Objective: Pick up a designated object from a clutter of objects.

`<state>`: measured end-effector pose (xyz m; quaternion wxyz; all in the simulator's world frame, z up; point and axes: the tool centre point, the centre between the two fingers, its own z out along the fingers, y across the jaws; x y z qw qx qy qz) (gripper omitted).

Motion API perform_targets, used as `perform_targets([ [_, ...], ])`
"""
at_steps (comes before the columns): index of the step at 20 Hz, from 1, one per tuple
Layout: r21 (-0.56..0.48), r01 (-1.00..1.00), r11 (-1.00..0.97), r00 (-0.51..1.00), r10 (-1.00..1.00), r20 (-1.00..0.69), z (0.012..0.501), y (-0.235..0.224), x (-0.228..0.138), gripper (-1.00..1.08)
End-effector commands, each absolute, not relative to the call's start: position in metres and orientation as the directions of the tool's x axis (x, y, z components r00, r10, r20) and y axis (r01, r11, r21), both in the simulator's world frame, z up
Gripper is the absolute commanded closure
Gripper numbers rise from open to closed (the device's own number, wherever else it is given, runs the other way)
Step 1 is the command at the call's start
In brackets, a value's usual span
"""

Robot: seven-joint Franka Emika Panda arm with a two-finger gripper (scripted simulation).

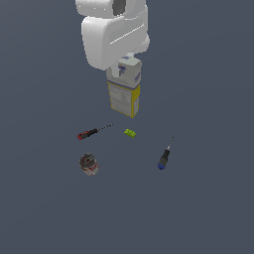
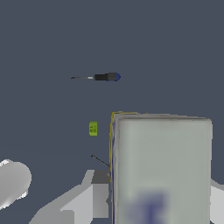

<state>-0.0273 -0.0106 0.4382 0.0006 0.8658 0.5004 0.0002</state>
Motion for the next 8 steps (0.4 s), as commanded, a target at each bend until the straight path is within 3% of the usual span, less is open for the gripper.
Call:
perform_targets([
  [1, 0.0, 0.866, -0.5, 0.5, 0.866, 0.0, 0.4484, -0.0059, -0.0263, 1.08],
  [8, 0.0, 0.866, -0.5, 0.5, 0.866, 0.0, 0.4581, -0.0016, -0.0245, 1.08],
])
